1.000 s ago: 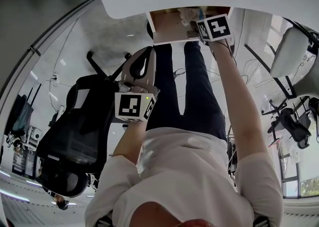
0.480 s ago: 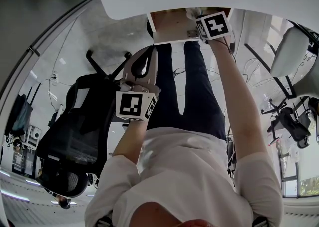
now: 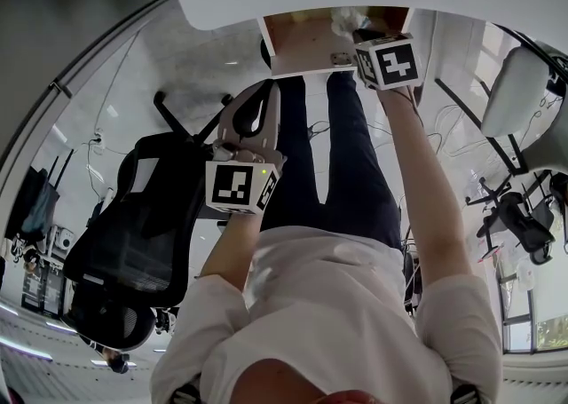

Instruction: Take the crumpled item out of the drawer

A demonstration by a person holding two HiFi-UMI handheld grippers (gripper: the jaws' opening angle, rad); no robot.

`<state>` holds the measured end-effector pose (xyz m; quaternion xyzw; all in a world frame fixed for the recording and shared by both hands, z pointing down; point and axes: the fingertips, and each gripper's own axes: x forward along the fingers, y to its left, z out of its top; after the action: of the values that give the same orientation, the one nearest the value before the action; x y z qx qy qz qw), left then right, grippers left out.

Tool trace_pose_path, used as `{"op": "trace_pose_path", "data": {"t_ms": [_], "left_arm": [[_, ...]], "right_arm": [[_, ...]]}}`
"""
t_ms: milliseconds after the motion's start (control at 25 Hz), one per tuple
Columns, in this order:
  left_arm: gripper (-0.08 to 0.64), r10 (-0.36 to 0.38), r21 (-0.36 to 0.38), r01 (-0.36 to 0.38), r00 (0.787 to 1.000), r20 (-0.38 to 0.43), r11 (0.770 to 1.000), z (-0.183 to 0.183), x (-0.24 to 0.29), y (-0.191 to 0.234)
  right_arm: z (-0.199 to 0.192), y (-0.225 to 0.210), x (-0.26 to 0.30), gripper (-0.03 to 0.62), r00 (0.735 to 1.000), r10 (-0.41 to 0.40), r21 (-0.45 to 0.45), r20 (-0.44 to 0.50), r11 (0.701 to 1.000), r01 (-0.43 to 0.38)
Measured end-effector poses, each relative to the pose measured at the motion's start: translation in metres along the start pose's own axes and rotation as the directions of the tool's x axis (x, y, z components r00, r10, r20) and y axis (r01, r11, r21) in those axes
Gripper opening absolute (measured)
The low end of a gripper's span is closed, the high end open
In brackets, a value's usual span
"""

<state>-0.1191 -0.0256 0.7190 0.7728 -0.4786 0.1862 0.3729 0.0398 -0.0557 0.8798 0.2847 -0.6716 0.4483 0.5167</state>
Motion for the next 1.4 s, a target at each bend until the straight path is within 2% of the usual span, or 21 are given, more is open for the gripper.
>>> {"op": "trace_pose_path", "data": {"t_ms": [240, 360, 440, 640, 800, 960, 1120, 1280, 1400], "left_arm": [[0.008, -0.009, 0.017, 0.009, 1.000, 0.006, 1.000, -0.005, -0.003, -0.008], [0.008, -0.005, 0.023, 0.004, 1.000, 0.010, 1.000, -0.007, -0.008, -0.014], [0.008, -0.007, 0.031, 0.007, 1.000, 0.014, 0.999, -0.009, -0.011, -0.019], [0.008, -0.004, 0.048, 0.002, 0.999, 0.040, 0.999, -0.003, -0.022, -0.031], [0.008, -0.059, 0.039, 0.056, 0.995, 0.075, 0.998, 0.009, -0.036, -0.049], [0.008, -0.066, 0.063, 0.059, 0.992, 0.111, 0.996, 0.026, -0.056, -0.067], [0.008, -0.041, 0.088, 0.029, 0.989, 0.142, 0.996, 0.046, -0.081, -0.077], [0.008, -0.015, 0.111, -0.007, 0.980, 0.200, 0.994, 0.082, -0.110, -0.087], [0.008, -0.007, 0.144, -0.030, 0.968, 0.252, 0.989, 0.115, -0.127, -0.092]], "right_arm": [[0.006, 0.015, -0.037, 0.011, 0.986, 0.002, 0.035, 0.167, 0.999, -0.008], [0.003, 0.023, -0.058, 0.011, 0.970, -0.008, 0.062, 0.243, 0.998, -0.008], [0.001, 0.029, -0.074, 0.011, 0.950, -0.005, 0.085, 0.311, 0.996, -0.023], [-0.005, 0.044, -0.122, 0.011, 0.866, 0.002, 0.135, 0.499, 0.988, -0.080], [-0.010, 0.058, -0.162, 0.011, 0.795, 0.008, 0.089, 0.607, 0.993, -0.077], [-0.016, 0.064, -0.203, 0.011, 0.739, -0.021, 0.075, 0.673, 0.996, -0.040], [-0.014, 0.079, -0.249, 0.011, 0.660, -0.007, 0.038, 0.752, 0.999, -0.034], [-0.007, 0.097, -0.293, 0.011, 0.623, 0.015, 0.002, 0.782, 1.000, -0.026], [0.007, 0.109, -0.331, 0.009, 0.578, 0.030, -0.029, 0.816, 1.000, -0.011]]}}
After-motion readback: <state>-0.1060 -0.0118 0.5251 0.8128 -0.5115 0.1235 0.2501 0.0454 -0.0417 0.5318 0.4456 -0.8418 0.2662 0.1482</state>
